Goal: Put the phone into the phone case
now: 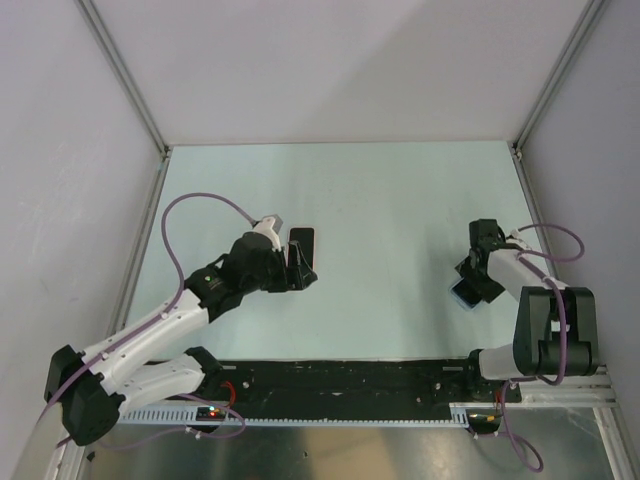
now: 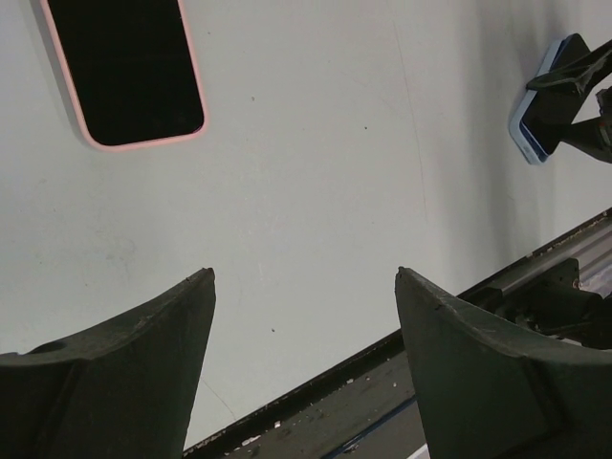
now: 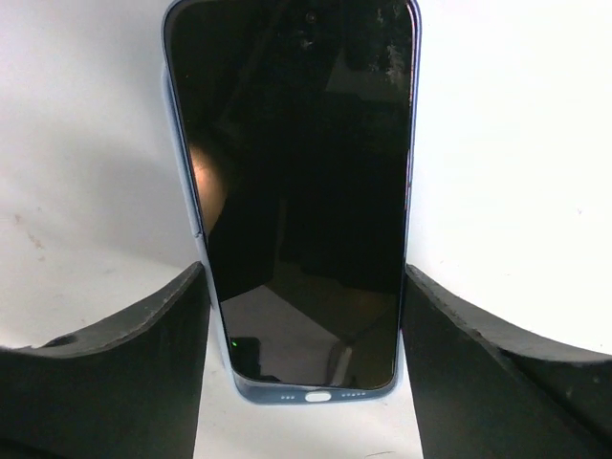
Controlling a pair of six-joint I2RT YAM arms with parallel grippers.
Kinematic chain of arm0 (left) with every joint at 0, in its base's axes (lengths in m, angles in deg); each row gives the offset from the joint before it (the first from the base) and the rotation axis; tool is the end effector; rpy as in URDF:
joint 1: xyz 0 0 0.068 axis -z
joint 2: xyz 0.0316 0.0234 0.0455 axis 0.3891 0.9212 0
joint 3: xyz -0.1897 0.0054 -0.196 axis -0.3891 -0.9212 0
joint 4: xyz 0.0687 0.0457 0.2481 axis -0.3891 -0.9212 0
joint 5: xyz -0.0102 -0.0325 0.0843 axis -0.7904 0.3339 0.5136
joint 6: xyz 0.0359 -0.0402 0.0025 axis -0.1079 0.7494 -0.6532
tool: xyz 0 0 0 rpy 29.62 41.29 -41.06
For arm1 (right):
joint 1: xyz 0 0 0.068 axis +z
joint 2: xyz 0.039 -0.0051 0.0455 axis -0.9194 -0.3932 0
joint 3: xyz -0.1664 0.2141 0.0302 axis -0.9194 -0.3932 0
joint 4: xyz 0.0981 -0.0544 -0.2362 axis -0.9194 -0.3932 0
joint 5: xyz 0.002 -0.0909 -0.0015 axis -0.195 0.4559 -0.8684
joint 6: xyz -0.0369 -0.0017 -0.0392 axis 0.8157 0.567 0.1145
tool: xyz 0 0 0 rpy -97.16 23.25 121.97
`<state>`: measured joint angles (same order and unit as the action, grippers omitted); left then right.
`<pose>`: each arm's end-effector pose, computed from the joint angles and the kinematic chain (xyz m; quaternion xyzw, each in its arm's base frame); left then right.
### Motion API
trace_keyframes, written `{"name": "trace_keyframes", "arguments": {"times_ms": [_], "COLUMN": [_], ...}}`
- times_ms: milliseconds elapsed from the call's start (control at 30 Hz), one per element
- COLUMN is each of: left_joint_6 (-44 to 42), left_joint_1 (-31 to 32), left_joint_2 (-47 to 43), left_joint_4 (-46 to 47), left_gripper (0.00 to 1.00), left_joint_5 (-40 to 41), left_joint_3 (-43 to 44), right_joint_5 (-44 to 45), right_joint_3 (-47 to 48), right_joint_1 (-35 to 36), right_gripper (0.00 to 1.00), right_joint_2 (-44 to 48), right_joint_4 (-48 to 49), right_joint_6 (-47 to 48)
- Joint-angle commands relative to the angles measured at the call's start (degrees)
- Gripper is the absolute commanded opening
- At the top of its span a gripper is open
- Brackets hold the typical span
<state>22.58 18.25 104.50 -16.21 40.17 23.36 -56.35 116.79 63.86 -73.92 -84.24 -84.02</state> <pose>0.1601 -0.1401 0.2592 0.0061 0.8997 -0.2868 0.3289 0.2359 -0.0247 0.1595 0.4326 0.8698 -0.1015 0.2146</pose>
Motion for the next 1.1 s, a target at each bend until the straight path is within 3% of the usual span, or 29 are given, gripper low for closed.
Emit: {"name": "trace_keyframes", "arguments": {"times_ms": [0,300,567,667,900,1067], "left_joint_6": [-0.32,1.47,2.58,2.84,3.14,3.15], "left_joint_1": [0.22,-0.27,-4.51,-5.73,-6.42,-6.43], "left_joint_2": [-1.48,-1.83,-4.14,-4.37,-2.76,-0.63], "left_joint_4": [1.68,1.75,1.76,1.78,1.84,2.33], "left_gripper": [0.8,0.81,0.8,0.8,0.81,0.81], "left_joint_5": [0.04,-0.26,-1.42,-1.3,-0.58,-0.47], "left_joint_3": [0.32,-2.11,-7.21,-8.92,-9.57,-8.94], "right_joint_5": [-1.79,1.24,2.84,3.23,2.99,4.02], "right_joint_3": [1.05,3.36,12.31,15.97,18.92,18.99], "right_joint_1": [7.41,28.58,47.05,51.48,55.62,55.82], "right_gripper": [0.63,0.59,0.62,0.66,0.95,0.99], "right_joint_2": [0.42,-1.23,-12.04,-15.33,-16.43,-14.19], "right_joint_4": [-0.74,-2.11,-1.86,-1.65,-0.05,-3.21], "right_joint_6": [-6.13,-24.12,-40.12,-44.48,-47.03,-43.37]}}
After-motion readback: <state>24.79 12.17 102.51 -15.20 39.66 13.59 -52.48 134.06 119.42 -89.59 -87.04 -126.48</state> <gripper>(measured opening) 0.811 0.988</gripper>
